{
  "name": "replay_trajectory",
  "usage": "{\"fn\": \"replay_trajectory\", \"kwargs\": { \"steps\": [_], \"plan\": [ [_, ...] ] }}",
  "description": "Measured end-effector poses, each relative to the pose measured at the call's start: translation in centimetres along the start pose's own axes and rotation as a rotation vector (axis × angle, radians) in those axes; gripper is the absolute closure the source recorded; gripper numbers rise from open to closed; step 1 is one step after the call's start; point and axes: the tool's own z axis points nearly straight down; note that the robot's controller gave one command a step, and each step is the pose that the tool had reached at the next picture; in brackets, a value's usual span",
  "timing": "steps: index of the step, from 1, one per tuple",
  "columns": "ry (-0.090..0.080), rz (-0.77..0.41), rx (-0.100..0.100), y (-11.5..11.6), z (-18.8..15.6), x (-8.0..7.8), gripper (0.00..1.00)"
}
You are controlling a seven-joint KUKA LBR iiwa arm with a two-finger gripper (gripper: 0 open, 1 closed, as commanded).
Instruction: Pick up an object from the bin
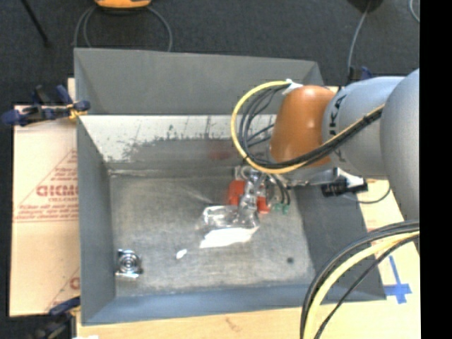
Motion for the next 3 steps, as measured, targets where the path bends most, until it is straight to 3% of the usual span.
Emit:
{"fn": "replay_trajectory", "kwargs": {
  "steps": [1, 2, 3],
  "plan": [
    [-0.007, -0.019, 0.0, 0.0, 0.0, -0.1, 1.0],
    [-0.002, -0.037, 0.003, -1.2, -10.3, -1.1, 1.0],
    [0.0, -0.391, 0.002, 1.7, -18.0, -1.0, 1.0]
  ]
}}
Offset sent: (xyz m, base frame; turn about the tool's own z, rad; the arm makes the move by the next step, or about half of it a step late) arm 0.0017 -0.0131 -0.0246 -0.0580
